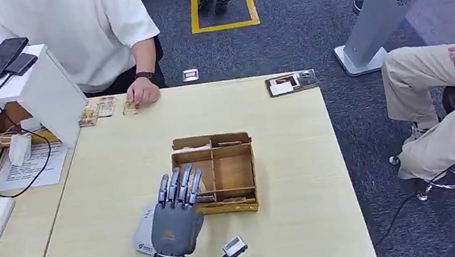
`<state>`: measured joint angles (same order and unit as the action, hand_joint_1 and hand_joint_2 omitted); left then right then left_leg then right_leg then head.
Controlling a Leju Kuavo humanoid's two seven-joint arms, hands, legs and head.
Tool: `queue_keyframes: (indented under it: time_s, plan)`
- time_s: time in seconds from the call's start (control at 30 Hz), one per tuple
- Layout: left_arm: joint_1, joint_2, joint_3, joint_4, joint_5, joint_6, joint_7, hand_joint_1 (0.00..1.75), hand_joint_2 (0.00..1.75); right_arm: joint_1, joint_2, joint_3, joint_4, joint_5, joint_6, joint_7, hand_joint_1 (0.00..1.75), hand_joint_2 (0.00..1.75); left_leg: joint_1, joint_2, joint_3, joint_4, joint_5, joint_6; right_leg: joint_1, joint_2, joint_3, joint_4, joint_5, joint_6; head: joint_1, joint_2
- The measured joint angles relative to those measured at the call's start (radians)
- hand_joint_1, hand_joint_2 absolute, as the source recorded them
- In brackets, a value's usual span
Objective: Pass the card to the sensor for recognition and then transmit it.
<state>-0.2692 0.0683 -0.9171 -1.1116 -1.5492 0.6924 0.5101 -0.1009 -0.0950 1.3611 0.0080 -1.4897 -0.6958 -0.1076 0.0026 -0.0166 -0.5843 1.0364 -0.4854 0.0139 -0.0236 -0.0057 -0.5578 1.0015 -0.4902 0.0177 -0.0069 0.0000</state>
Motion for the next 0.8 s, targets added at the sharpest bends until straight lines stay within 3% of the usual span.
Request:
queue_keyframes:
  time_s: [0.23,0.37,0.57,0.8]
  plan:
    - [0.008,-0.001,-0.003,0.013,0.0,0.0,-0.101,0.0,1.75,0.0,0.0,0.008,0.0,0.001,0.0,0.001,0.0,1.75,0.0,0.0,0.0,0.0,0.0,0.0,0.0,0.0,0.0,0.0,0.0,0.0,0.0,0.0]
    - [0.011,-0.001,-0.002,0.013,0.0,0.0,-0.124,0.0,1.75,0.0,0.0,0.016,0.0,-0.003,0.0,0.001,0.0,1.75,0.0,0.0,0.0,0.0,0.0,0.0,0.0,0.0,0.0,0.0,0.0,0.0,0.0,0.0]
    - [0.011,0.0,0.004,0.013,0.0,0.0,-0.089,0.0,1.75,0.0,0.0,0.018,0.0,-0.003,0.0,0.003,0.0,1.75,0.0,0.0,0.0,0.0,0.0,0.0,0.0,0.0,0.0,0.0,0.0,0.0,0.0,0.0]
    - [0.011,0.0,0.005,0.013,0.0,0.0,-0.088,0.0,1.75,0.0,0.0,0.018,0.0,-0.003,0.0,0.003,0.0,1.75,0.0,0.0,0.0,0.0,0.0,0.0,0.0,0.0,0.0,0.0,0.0,0.0,0.0,0.0]
